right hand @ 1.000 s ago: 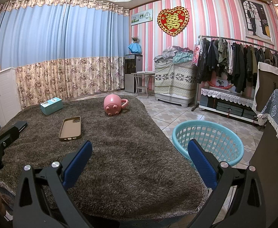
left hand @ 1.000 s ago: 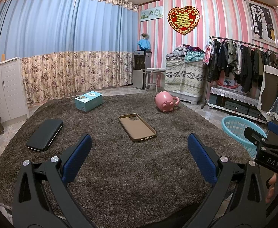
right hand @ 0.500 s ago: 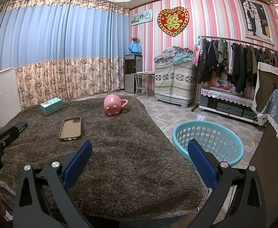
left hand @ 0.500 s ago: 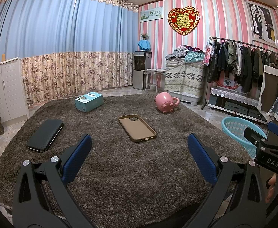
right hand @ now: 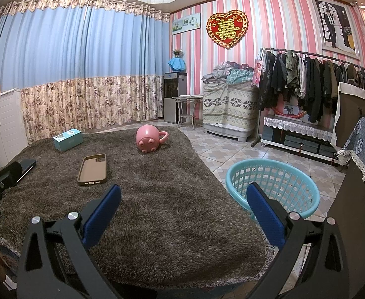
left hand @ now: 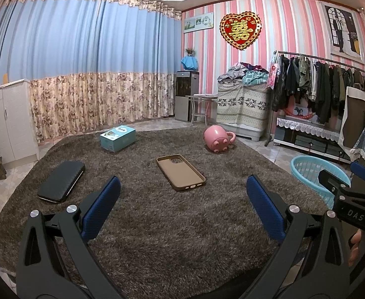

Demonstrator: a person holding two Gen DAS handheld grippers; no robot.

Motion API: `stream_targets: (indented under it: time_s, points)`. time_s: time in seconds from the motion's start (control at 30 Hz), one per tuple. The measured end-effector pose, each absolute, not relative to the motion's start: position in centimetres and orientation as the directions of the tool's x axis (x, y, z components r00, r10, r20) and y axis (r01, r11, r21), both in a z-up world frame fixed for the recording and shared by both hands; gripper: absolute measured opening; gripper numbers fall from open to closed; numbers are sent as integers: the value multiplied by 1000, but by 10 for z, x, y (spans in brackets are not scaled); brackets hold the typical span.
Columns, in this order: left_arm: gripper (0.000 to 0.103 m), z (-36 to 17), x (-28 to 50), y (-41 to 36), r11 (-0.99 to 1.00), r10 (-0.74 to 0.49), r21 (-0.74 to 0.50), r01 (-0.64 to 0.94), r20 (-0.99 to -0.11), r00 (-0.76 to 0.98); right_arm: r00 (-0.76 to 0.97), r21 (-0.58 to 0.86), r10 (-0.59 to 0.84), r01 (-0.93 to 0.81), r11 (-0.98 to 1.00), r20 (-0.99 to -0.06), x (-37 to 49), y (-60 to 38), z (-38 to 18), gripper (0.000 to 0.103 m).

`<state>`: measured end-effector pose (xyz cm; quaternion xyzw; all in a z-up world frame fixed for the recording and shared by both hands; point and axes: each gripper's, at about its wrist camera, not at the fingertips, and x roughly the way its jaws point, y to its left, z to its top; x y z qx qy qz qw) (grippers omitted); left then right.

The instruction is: Collect trash

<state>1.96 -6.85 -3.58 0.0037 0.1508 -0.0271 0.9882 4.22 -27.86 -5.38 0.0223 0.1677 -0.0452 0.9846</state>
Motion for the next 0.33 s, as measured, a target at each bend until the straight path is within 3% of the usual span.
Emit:
stream_targets:
  time_s: [0.33]
  points:
    - [98,-32,17,-77,998,-59,-4,61,-302,951,940,29,-82,97,995,-331,42,-278,-54,99]
